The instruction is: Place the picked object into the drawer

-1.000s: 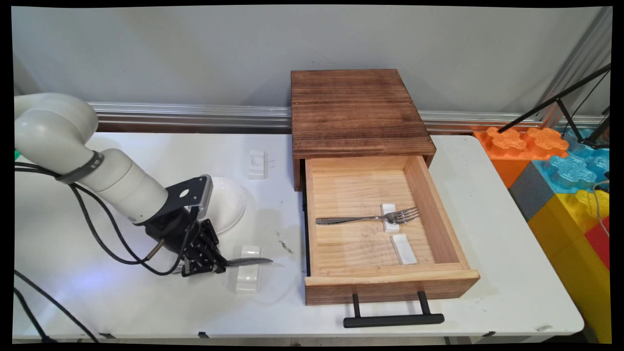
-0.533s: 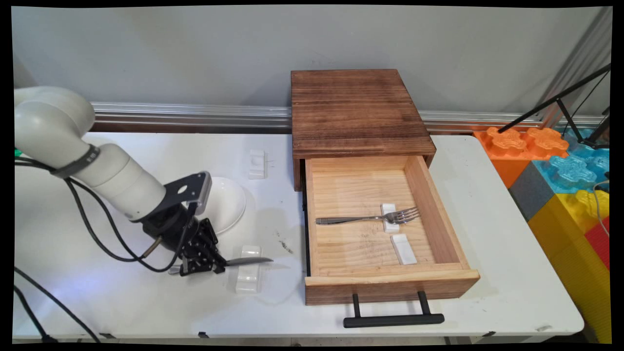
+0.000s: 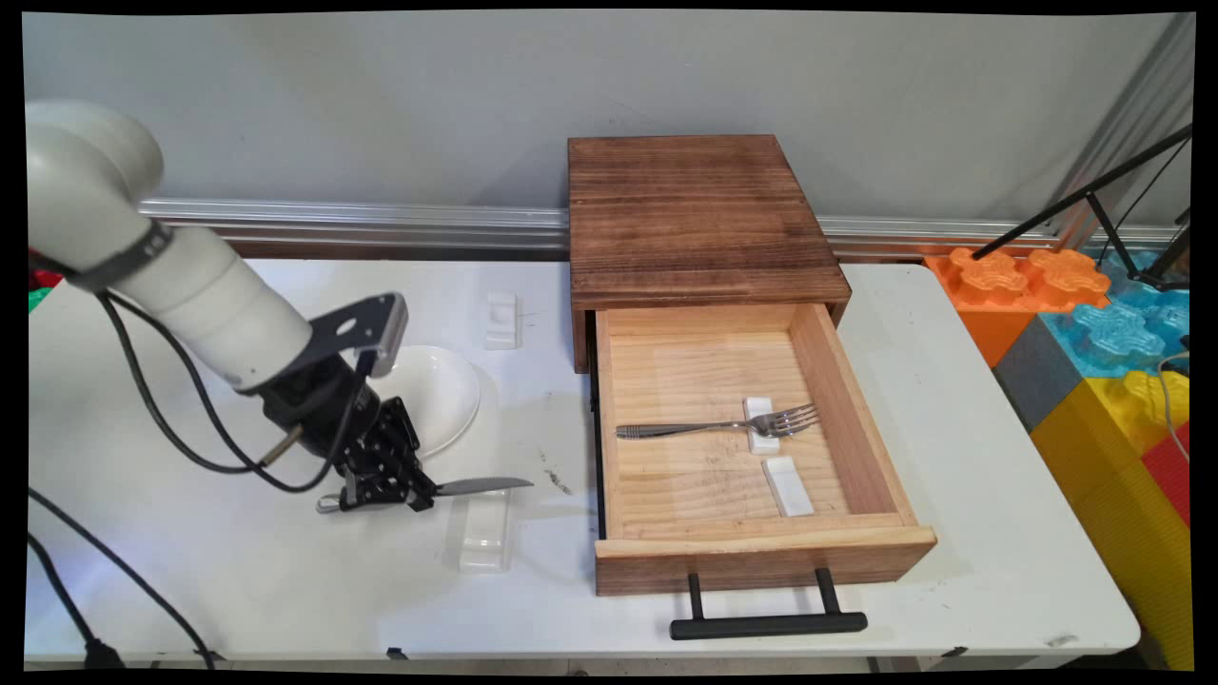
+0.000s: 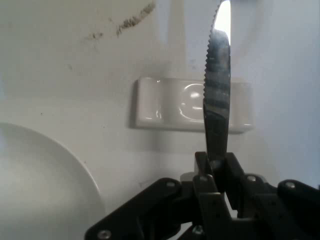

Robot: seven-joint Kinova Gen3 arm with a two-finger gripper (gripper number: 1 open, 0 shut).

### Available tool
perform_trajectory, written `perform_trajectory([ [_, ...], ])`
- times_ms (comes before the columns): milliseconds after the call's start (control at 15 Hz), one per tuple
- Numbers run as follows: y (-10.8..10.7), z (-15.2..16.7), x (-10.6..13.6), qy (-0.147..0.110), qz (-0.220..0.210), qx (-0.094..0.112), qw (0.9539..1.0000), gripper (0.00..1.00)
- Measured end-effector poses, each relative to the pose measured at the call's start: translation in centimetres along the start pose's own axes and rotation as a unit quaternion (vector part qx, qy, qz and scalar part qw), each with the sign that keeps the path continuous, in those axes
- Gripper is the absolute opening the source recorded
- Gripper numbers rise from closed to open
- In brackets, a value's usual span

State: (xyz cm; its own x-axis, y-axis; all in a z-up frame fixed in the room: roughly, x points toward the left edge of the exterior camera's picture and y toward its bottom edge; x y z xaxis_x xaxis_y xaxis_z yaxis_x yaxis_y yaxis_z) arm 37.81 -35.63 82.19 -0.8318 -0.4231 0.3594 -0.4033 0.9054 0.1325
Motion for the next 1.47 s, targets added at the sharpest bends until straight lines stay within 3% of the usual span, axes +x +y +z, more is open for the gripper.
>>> perform_trajectory([
  [600, 0.3, -5.6, 3.7, -0.004, -0.005, 0.003, 1.0, 0.0],
  [1000, 0.8, -8.4, 8.5, 0.004, -0.005, 0.002, 1.0, 0.0],
  [1467, 2.0, -8.8, 14.7, -0.002, -0.002, 0.002, 1.0, 0.0],
])
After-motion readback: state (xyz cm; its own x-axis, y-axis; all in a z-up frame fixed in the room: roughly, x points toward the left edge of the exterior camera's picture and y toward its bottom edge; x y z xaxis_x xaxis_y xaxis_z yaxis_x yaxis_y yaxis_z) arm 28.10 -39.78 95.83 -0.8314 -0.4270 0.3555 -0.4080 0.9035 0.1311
